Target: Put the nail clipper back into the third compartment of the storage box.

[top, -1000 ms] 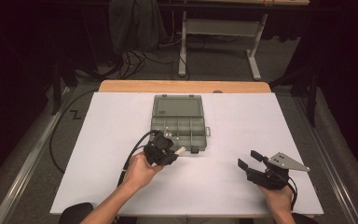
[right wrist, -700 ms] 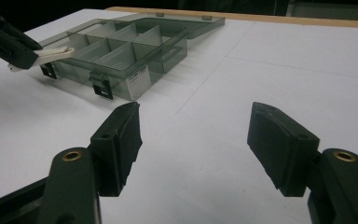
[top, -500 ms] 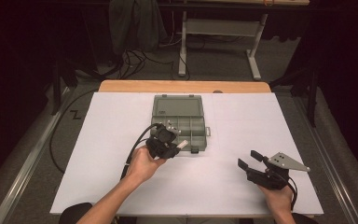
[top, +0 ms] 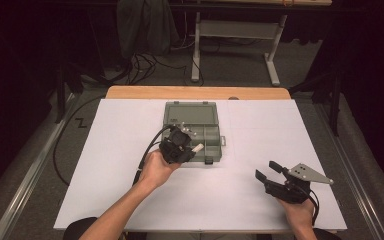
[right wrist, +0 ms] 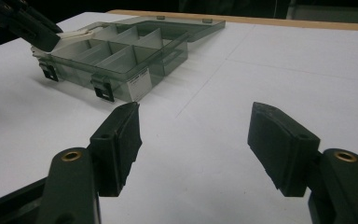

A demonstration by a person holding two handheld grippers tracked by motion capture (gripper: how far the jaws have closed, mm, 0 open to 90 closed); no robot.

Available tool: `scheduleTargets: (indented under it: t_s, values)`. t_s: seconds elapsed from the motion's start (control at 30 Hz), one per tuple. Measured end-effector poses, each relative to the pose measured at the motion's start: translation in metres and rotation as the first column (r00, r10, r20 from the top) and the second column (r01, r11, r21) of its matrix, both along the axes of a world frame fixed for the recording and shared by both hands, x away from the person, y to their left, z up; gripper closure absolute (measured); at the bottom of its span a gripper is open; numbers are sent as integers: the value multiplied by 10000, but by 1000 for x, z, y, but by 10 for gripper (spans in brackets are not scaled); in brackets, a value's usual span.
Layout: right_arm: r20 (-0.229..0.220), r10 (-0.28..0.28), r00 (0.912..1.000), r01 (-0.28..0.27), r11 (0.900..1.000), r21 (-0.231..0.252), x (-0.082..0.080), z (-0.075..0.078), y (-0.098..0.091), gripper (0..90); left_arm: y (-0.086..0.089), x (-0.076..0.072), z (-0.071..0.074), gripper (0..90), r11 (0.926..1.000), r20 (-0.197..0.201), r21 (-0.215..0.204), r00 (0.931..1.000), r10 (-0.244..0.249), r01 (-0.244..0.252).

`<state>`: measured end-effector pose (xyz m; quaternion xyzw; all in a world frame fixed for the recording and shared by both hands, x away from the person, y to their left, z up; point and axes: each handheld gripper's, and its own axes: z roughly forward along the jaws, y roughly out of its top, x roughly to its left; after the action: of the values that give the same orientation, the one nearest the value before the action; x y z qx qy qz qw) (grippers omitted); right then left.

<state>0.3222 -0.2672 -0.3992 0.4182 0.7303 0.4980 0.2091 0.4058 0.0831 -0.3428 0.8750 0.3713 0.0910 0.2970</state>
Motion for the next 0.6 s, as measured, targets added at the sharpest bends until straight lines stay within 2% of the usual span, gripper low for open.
scheduleTargets:
  t_s: [0.23, 0.6]
  values:
    - [48, 2, 10000, -2, 10000, 5, 0, 0, 0, 359, 1, 8, 2, 768, 9999, 80, -52, 9998, 157, -157]
    - [2, -20, 10000, 20, 10000, 22, 0, 0, 0, 359, 7, 19, -1, 768, 9989, -65, -179, 9990, 443, -444]
